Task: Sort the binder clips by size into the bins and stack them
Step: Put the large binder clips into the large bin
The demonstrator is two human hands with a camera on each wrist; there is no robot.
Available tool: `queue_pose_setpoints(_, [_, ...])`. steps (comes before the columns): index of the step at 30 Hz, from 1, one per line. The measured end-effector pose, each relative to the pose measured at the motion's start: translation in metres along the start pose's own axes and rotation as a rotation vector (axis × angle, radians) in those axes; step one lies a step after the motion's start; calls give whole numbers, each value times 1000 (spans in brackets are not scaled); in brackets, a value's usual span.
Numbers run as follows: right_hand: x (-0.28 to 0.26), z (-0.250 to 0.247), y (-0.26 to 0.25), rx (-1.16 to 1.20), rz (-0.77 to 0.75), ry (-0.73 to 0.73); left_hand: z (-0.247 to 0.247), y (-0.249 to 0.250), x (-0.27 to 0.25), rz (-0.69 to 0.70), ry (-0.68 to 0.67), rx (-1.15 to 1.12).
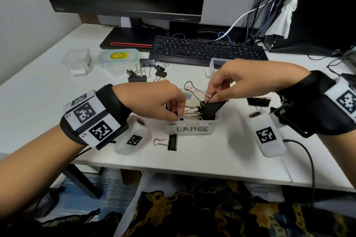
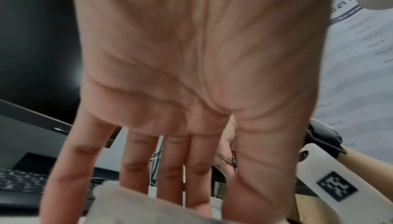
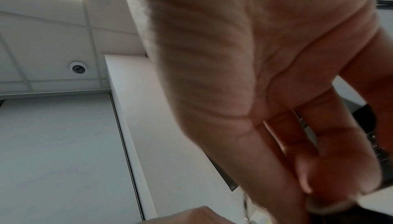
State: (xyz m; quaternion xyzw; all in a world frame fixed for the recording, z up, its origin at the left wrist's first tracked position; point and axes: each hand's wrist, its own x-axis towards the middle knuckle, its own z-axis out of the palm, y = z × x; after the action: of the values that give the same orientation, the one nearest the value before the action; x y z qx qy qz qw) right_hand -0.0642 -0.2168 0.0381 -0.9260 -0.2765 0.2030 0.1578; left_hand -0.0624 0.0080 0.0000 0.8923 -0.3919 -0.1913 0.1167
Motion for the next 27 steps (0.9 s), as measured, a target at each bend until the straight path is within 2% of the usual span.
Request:
queue_pose_setpoints(9, [-2, 9, -3, -45, -78, 3, 6, -13, 2, 0, 45, -58])
queue_pose_setpoints(16, [-3, 14, -20, -356, -116, -8, 8, -15, 1, 7, 40, -92])
queue_pose_setpoints(21, [3, 43, -32, -638, -122, 43, 10, -13, 2, 14, 36, -118])
queue_pose_setpoints(23, [3, 43, -34, -591, -95, 62, 9, -13, 2, 17, 20, -142])
queue_pose_setpoints(27, [-7, 24, -30, -334, -42, 49, 8, -13, 1, 35, -2, -168])
